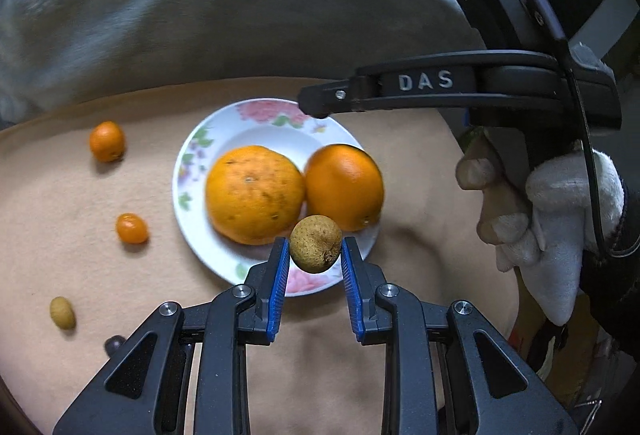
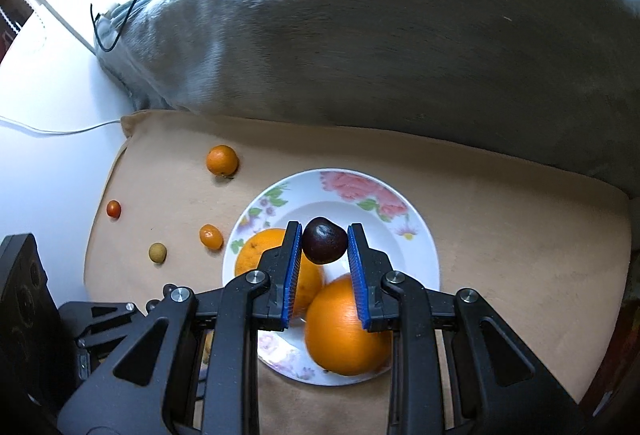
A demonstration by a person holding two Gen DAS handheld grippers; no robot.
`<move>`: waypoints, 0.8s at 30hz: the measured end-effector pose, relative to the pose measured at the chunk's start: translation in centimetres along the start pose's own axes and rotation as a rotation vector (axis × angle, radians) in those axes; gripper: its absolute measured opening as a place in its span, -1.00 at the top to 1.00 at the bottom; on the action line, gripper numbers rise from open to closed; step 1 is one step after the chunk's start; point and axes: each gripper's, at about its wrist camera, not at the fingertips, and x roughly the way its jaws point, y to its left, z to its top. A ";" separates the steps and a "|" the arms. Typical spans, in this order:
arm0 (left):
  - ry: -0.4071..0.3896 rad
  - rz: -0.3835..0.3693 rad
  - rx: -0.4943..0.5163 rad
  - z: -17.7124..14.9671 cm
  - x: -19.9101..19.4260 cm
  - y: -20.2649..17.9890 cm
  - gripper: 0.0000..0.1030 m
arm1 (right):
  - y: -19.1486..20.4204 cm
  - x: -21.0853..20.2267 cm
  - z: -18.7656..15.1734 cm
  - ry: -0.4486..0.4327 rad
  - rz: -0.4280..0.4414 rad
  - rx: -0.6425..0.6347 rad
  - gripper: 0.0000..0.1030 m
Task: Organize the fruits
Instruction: 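Carry both fruits over the white plate and open both grippers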
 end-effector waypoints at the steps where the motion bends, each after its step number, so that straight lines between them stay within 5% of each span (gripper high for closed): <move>1: 0.003 -0.001 0.004 0.0 0.2 -0.2 0.52 | -0.2 0.0 0.0 0.001 0.002 0.000 0.53; 24: 0.026 0.025 0.055 0.4 1.7 -2.0 0.50 | -1.1 0.7 0.0 0.013 0.038 -0.006 0.52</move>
